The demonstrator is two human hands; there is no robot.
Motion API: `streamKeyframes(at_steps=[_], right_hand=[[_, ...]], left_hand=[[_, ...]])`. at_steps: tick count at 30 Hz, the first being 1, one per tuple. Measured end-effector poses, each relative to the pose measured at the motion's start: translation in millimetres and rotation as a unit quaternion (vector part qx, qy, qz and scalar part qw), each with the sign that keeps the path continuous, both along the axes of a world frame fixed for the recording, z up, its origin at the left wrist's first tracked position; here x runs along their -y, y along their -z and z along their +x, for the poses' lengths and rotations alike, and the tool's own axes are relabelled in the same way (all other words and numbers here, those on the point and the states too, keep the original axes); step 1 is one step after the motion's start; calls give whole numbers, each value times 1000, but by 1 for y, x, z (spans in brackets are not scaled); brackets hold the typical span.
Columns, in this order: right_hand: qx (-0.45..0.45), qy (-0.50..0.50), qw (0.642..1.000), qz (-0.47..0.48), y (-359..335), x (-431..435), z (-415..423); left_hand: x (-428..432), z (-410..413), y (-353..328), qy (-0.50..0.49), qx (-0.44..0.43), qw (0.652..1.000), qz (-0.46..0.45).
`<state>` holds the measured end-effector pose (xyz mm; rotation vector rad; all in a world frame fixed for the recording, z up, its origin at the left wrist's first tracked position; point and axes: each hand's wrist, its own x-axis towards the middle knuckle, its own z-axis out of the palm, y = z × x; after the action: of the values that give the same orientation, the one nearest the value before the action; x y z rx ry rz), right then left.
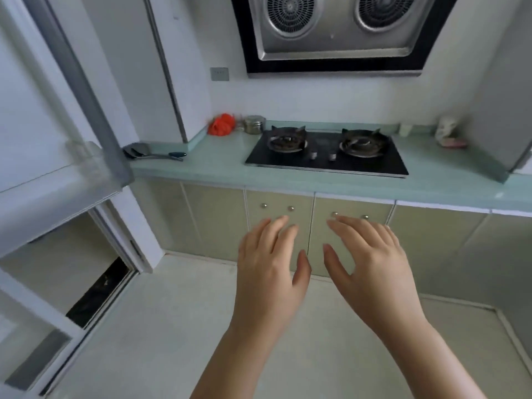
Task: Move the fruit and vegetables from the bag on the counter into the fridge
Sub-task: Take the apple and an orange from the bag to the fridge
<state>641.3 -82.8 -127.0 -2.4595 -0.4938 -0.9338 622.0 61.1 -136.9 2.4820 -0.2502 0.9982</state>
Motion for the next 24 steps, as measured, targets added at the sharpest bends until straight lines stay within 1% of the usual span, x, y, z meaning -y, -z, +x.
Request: streamKeyframes(at_steps=[6, 10, 12, 15, 20, 24], right_hand=[[-5, 121, 993, 6, 1, 51, 50], [-10, 215, 976, 10, 0, 89, 75], [-11, 265, 964, 14, 2, 110, 80], [-20, 331, 943, 19, 6, 144, 80], [-35, 428, 903, 30, 10, 208, 72], [-23, 488, 872, 27, 15, 275, 61]], left_hand=[[56, 86, 2, 128, -5, 992, 11], [98, 139, -4, 215, 0, 977, -2], [125, 161, -5, 260, 6, 965, -3], [172, 181, 0, 321, -7, 947, -9], [255, 191, 11, 424, -12, 906, -2], [330, 193, 16, 477, -8, 879, 2]])
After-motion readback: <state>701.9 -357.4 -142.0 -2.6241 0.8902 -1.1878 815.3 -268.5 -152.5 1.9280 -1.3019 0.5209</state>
